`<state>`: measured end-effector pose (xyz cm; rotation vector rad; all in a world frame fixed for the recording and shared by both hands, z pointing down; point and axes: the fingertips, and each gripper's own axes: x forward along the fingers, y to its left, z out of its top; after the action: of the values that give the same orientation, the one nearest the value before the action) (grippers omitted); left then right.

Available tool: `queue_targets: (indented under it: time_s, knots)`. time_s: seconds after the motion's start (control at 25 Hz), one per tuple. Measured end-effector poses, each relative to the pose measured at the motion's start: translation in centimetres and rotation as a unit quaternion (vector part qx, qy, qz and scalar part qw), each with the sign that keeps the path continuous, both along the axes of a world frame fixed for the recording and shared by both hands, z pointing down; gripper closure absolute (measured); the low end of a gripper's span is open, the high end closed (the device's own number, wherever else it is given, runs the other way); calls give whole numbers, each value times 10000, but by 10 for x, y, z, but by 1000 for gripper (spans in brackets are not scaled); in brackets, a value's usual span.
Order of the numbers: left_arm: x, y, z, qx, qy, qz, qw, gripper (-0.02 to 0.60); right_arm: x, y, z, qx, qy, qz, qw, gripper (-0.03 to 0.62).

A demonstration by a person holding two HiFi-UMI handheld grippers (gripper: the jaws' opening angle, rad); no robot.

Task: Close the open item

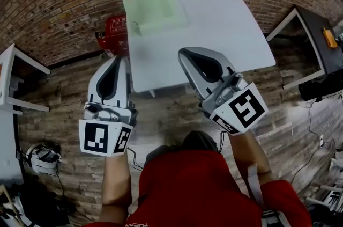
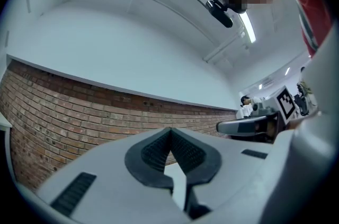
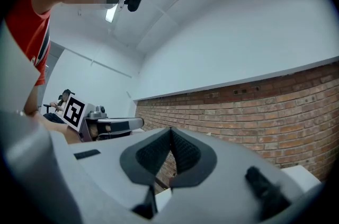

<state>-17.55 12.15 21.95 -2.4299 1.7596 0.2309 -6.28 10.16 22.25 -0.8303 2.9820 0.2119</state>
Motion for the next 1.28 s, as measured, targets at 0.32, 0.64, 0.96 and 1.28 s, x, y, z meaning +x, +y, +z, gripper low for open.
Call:
queue_targets:
  time_s: [0.32, 0.64, 0.96, 1.28]
  knots:
    - [-11, -20, 6, -86, -5, 11, 10000, 569, -7, -17, 6, -64, 67, 66, 9999, 563]
    - [-9, -44, 12, -164, -69, -31, 9998, 569, -6, -42, 12, -103, 55, 50, 9999, 563]
    - [-10, -88, 13, -207, -99, -135, 9996, 569, -7, -91, 7, -42, 34, -11, 10000, 563]
    - [-12, -141, 13, -231, -155, -346, 9990, 569, -9, -149, 5, 41, 27, -159, 9999, 563]
